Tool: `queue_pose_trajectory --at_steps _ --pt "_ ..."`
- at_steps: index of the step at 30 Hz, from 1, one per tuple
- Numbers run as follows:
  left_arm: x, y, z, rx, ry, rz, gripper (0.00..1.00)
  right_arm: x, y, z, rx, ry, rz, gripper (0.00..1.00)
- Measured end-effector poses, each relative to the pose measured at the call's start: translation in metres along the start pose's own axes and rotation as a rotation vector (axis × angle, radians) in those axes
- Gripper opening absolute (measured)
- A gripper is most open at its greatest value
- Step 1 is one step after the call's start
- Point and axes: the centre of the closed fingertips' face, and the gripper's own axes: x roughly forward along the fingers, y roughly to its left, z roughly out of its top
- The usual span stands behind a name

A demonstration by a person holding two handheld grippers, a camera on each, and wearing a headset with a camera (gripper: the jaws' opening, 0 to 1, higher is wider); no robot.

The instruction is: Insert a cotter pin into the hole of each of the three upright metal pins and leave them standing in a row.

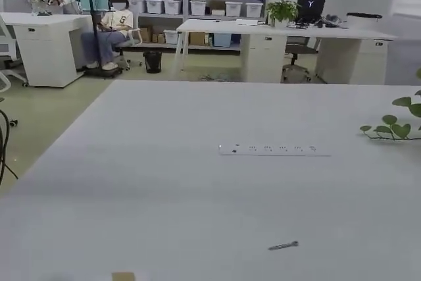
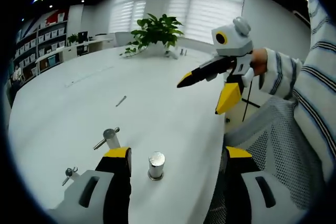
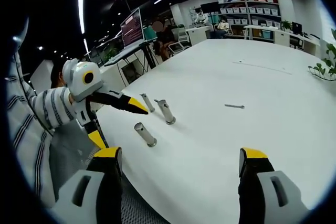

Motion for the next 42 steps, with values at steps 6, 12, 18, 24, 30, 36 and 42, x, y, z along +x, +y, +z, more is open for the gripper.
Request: queue_pose_trajectory --at_steps 6,12,18,24,30,36,42 --pt "-0.016 0.0 -0.009 -0.053 0.025 0.022 0.83 -0.002 -0.003 0.001 -0.001 0.001 -0.003 0.91" --pt "-0.029 0.001 -0.008 -0.092 -0.019 0.051 0.98 0.0 -0.005 0.004 -0.01 0.002 -0.005 0.9" --pt "-0.038 -0.001 -0.009 -0.129 -0.059 0.065 0.99 -0.001 -0.007 0.007 -0.027 0.012 -0.011 0.9" --pt "-0.041 0.0 -0.016 -0.14 -0.059 0.088 0.99 -0.001 -0.009 0.013 -0.062 0.03 -0.014 0.89" --pt "-0.044 0.0 -0.017 -0.164 -0.082 0.1 0.99 -0.001 -0.015 0.022 -0.114 0.051 -0.019 0.89" --pt "-0.048 0.002 -0.023 -0.187 -0.078 0.113 0.99 -0.004 -0.024 0.034 -0.166 0.08 -0.031 0.88" --pt "-0.052 0.005 -0.025 -0.201 -0.087 0.128 0.99 -0.006 -0.033 0.047 -0.23 0.11 -0.042 0.87"
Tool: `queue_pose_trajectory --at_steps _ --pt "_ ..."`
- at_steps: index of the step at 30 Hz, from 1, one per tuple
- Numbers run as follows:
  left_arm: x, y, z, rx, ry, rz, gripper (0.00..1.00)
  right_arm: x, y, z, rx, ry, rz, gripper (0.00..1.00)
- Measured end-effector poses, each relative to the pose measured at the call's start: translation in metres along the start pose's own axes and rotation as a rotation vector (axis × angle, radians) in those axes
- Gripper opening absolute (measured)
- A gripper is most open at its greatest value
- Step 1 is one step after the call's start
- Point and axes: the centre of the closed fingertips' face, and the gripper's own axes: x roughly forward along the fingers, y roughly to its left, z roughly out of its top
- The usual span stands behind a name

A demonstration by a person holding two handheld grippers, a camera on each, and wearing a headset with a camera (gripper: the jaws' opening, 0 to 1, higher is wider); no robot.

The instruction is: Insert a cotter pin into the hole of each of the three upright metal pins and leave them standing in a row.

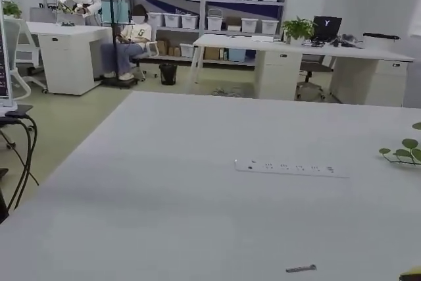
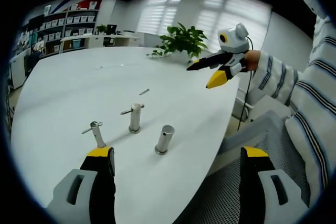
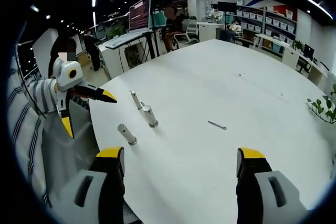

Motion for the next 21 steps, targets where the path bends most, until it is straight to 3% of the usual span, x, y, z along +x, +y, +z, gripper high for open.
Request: queue_pose_trajectory --at_steps 6,10,14,21 --pt "-0.003 0.002 0.001 -0.004 -0.015 0.018 0.99 0.0 -0.012 0.008 -0.069 0.042 -0.009 0.83" --pt "-0.004 0.004 0.001 -0.001 -0.019 0.03 0.96 0.003 -0.021 0.017 -0.094 0.043 -0.01 0.79" --pt "-0.004 0.006 -0.004 -0.003 -0.001 0.036 0.95 0.01 -0.028 0.021 -0.103 0.046 0.018 0.77" --pt "-0.006 0.008 -0.007 -0.007 0.006 0.046 0.92 0.021 -0.039 0.027 -0.192 0.105 0.049 0.71"
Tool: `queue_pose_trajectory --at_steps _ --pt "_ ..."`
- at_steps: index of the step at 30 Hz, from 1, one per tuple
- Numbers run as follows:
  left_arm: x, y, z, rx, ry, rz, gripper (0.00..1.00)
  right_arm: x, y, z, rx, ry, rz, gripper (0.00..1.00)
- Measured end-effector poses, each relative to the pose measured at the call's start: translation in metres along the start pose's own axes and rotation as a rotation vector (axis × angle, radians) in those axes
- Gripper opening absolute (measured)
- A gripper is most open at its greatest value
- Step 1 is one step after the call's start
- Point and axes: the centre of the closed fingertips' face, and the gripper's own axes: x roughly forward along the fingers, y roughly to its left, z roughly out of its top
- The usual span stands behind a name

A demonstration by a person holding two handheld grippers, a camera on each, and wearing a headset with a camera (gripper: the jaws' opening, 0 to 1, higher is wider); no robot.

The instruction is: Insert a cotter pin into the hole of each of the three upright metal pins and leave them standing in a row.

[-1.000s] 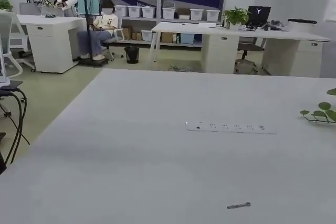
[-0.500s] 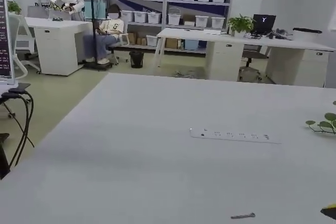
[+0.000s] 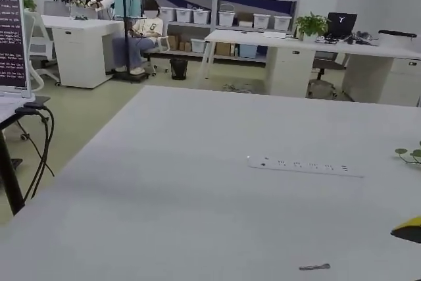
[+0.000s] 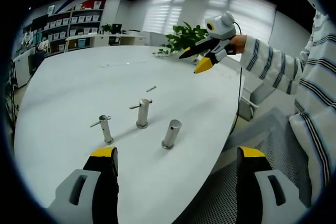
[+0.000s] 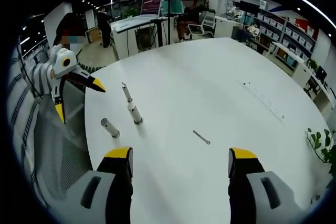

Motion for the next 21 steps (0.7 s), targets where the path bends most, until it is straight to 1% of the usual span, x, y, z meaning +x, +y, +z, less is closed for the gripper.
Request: queue_pose_trajectory --at_steps 2,4,6,8,9,12,14,15,18,19,21 --pt "-0.001 0.001 0.001 -0.002 -0.006 0.003 0.92 0.004 -0.002 0.003 -0.022 0.01 0.015 0.68" --pt "-0.001 0.001 0.002 -0.005 -0.009 0.004 0.91 0.007 -0.002 0.006 -0.041 0.018 0.033 0.63" --pt "-0.001 0.001 0.003 -0.005 -0.013 0.006 0.91 0.011 -0.003 0.009 -0.049 0.018 0.042 0.63" --pt "-0.001 0.001 0.003 -0.006 -0.014 0.006 0.91 0.016 -0.004 0.01 -0.071 0.032 0.05 0.62" --pt "-0.002 0.001 0.004 -0.006 -0.015 0.006 0.91 0.018 -0.005 0.011 -0.091 0.042 0.06 0.6" --pt "-0.003 0.001 0.004 -0.001 -0.017 0.006 0.9 0.025 -0.006 0.011 -0.117 0.059 0.084 0.51" --pt "-0.004 0.001 0.005 -0.005 -0.018 0.006 0.9 0.032 -0.01 0.009 -0.137 0.073 0.091 0.5" --pt "-0.004 0.0 0.005 -0.004 -0.018 0.006 0.9 0.035 -0.011 0.007 -0.167 0.086 0.1 0.48" --pt "-0.005 0.001 0.006 -0.005 -0.021 0.007 0.9 0.044 -0.012 0.002 -0.207 0.112 0.135 0.39" --pt "-0.006 0.001 0.006 -0.007 -0.025 0.008 0.9 0.049 -0.013 -0.002 -0.221 0.13 0.147 0.37" --pt "-0.007 0.001 0.007 -0.01 -0.03 0.009 0.9 0.056 -0.017 -0.009 -0.244 0.166 0.148 0.34"
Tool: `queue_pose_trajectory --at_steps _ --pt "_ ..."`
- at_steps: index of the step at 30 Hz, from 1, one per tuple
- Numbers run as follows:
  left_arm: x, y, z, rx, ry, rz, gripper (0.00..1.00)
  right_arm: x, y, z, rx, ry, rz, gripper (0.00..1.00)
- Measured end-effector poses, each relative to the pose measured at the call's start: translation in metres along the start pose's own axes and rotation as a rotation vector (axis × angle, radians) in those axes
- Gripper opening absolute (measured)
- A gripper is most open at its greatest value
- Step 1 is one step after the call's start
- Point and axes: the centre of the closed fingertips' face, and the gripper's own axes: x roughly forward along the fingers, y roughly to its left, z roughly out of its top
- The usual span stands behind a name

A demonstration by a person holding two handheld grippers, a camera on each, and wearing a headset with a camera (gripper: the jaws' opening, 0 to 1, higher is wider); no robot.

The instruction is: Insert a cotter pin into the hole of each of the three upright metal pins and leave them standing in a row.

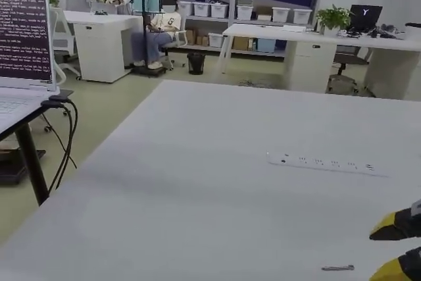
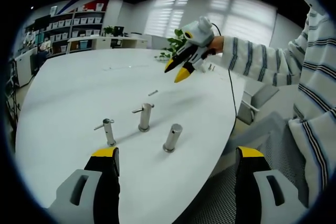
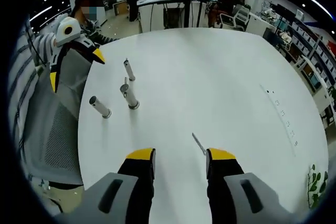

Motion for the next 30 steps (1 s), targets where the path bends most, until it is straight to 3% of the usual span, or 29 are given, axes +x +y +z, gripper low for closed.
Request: queue_pose_trajectory --at_steps 6,10,14,23,30 --pt "-0.003 0.001 0.001 -0.008 -0.007 0.01 0.9 0.019 -0.007 -0.009 -0.027 0.048 0.025 0.24" --pt "-0.006 0.001 0.002 -0.014 -0.015 0.018 0.9 0.027 -0.01 -0.006 -0.05 0.056 0.032 0.16" --pt "-0.007 0.003 0.001 -0.025 -0.018 0.03 0.9 0.035 -0.015 -0.004 -0.053 0.059 0.039 0.15" --pt "-0.009 0.0 0.002 -0.032 -0.024 0.036 0.89 0.053 -0.03 -0.019 -0.061 0.137 0.057 0.12" --pt "-0.008 -0.002 -0.001 -0.031 -0.012 0.027 0.89 0.059 -0.035 -0.017 -0.036 0.135 0.058 0.05"
